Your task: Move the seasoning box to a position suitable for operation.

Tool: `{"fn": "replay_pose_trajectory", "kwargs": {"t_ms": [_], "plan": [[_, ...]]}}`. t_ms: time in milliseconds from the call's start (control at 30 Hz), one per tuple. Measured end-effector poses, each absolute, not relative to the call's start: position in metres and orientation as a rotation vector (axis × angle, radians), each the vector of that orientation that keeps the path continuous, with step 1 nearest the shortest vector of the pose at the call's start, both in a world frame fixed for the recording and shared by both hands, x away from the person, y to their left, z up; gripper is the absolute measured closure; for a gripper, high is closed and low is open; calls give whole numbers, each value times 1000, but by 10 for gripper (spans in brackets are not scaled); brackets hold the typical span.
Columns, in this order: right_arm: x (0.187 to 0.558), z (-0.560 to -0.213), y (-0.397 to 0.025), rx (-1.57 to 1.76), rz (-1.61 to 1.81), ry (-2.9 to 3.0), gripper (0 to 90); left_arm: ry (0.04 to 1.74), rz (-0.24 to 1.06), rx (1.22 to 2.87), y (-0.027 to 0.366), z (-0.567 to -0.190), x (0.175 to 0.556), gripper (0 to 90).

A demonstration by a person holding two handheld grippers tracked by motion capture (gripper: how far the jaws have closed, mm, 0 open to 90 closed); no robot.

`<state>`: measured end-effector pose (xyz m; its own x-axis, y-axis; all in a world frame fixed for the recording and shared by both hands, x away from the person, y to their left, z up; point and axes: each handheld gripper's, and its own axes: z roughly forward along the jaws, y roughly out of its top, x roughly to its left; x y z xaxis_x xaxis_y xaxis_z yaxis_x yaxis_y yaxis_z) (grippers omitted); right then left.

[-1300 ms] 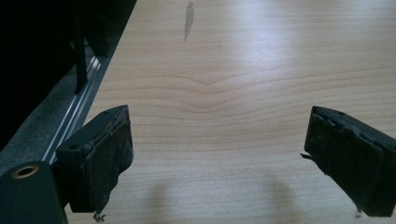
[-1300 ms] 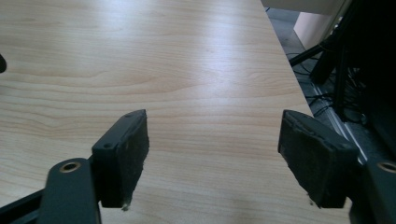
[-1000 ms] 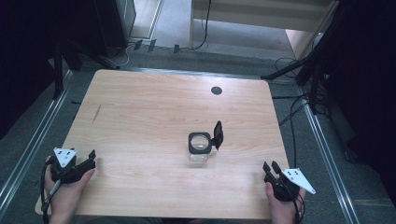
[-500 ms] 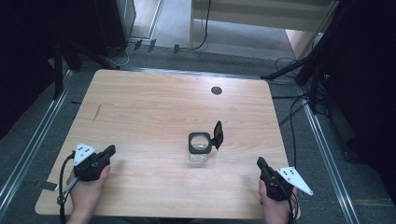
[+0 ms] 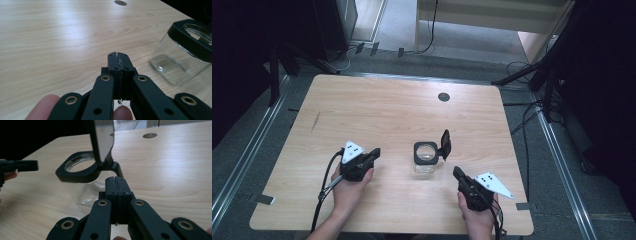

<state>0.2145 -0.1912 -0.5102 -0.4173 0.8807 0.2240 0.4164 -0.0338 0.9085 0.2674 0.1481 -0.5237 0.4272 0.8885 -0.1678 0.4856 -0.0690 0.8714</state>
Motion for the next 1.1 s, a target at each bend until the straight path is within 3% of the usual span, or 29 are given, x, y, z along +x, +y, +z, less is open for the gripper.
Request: {"fn": "replay_pose_trajectory", "kwargs": {"t_ms": [533, 867, 1100], "plan": [[226, -529, -147, 1389, 1366, 1910, 900, 1113, 477, 1801, 85, -529, 313, 900], [235, -533, -135, 1430, 1301, 1914, 900, 1032, 456, 1855, 75, -530, 344, 900], [238, -531, -137, 1437, 1287, 1903, 900, 945, 456, 1904, 72, -532, 342, 900]]}}
